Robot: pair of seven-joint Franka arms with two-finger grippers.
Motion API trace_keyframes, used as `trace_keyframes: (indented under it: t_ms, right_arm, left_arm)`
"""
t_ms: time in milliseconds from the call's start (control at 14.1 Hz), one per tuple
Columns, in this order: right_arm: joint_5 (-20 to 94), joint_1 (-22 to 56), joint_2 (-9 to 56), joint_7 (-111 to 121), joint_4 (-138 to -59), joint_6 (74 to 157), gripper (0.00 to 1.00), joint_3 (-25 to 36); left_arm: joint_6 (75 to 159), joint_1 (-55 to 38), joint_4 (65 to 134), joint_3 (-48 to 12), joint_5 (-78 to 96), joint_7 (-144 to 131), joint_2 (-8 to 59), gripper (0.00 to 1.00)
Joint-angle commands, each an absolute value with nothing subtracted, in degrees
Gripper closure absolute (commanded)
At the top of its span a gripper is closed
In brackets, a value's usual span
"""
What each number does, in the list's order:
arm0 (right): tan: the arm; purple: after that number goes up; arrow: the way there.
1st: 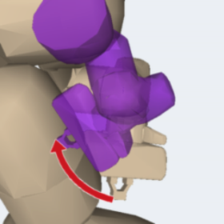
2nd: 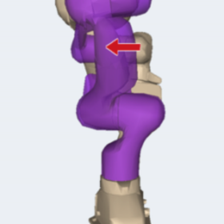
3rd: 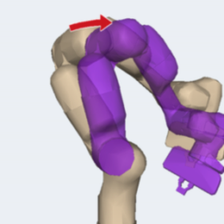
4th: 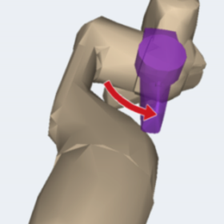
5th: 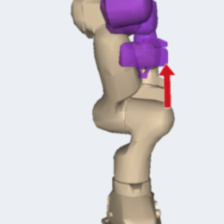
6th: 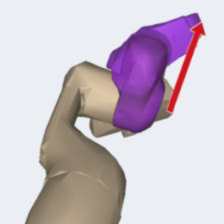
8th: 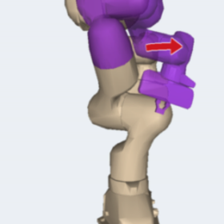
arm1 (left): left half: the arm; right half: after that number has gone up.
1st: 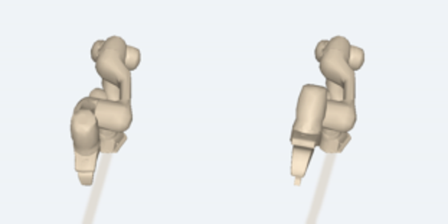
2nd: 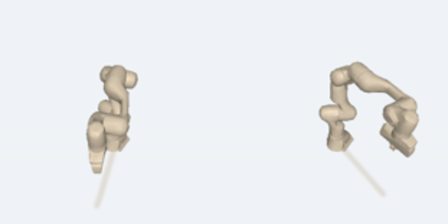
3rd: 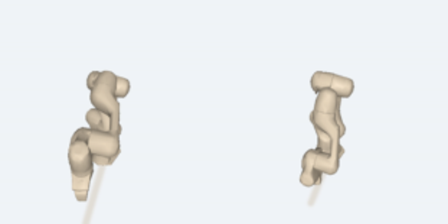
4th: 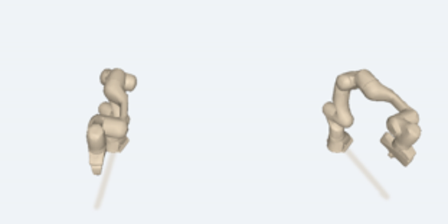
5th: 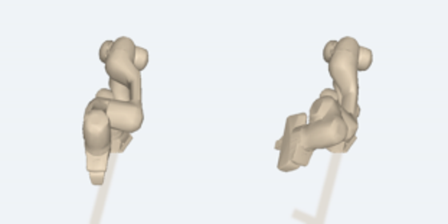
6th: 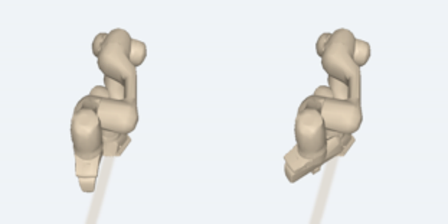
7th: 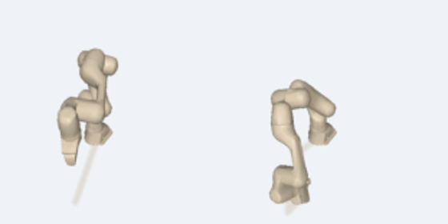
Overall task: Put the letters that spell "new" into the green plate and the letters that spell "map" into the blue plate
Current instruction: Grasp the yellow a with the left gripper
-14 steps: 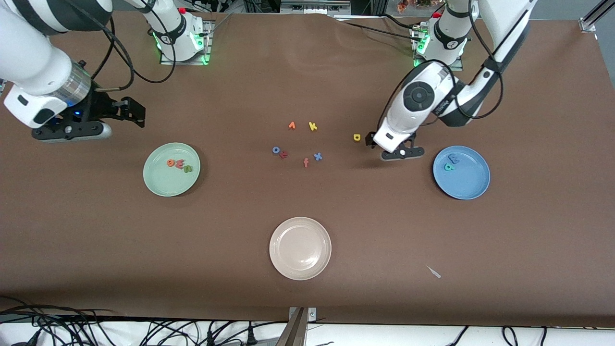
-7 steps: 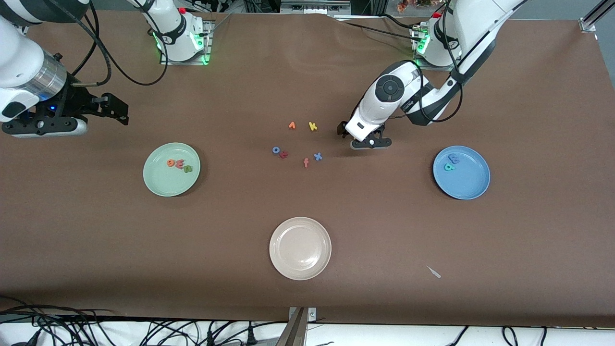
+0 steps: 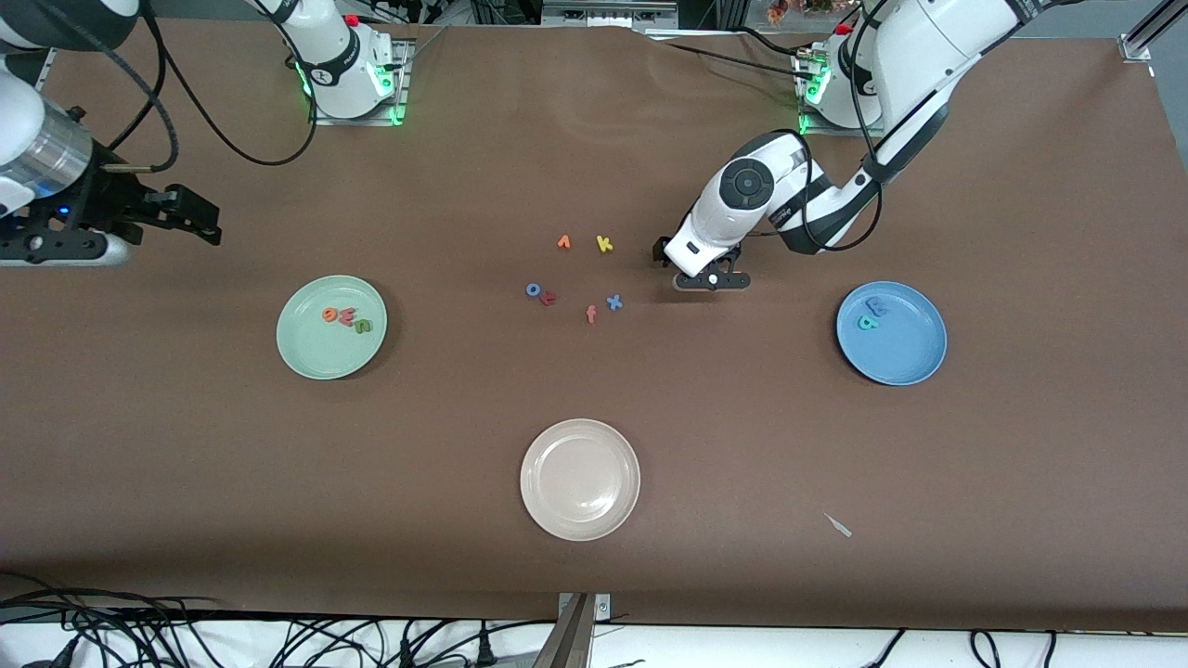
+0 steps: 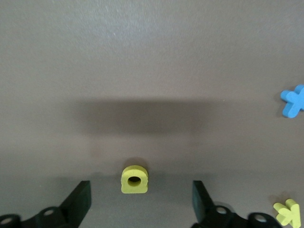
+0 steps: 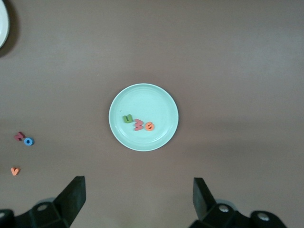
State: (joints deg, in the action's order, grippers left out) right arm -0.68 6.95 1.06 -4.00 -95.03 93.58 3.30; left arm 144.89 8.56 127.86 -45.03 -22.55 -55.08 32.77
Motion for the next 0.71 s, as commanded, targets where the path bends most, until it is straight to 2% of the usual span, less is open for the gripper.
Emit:
trace_keyframes:
  t_ms: [0, 71, 285, 640]
  right_arm:
    - [0.0, 6.5, 1.5, -3.9, -92.9, 90.8, 0.0, 3.9]
    - [-0.1, 6.6, 1.4, -4.2, -92.4, 89.1, 0.01, 4.4]
    - [2.7, 6.2, 1.8, -3.0, -90.6, 88.8, 0.01, 7.6]
    - [2.7, 6.2, 3.8, -2.8, -87.4, 88.7, 0.0, 7.7]
  left_arm:
    - [144.8, 7.1, 127.2, -44.0, -25.0, -56.9, 33.8, 0.17]
    - [144.8, 6.3, 127.2, -43.5, -25.0, -57.8, 33.8, 0.21]
    - [144.7, 2.4, 126.9, -40.4, -25.0, -58.6, 33.8, 0.26]
    - [142.7, 1.9, 126.7, -40.1, -25.0, -59.0, 33.3, 0.44]
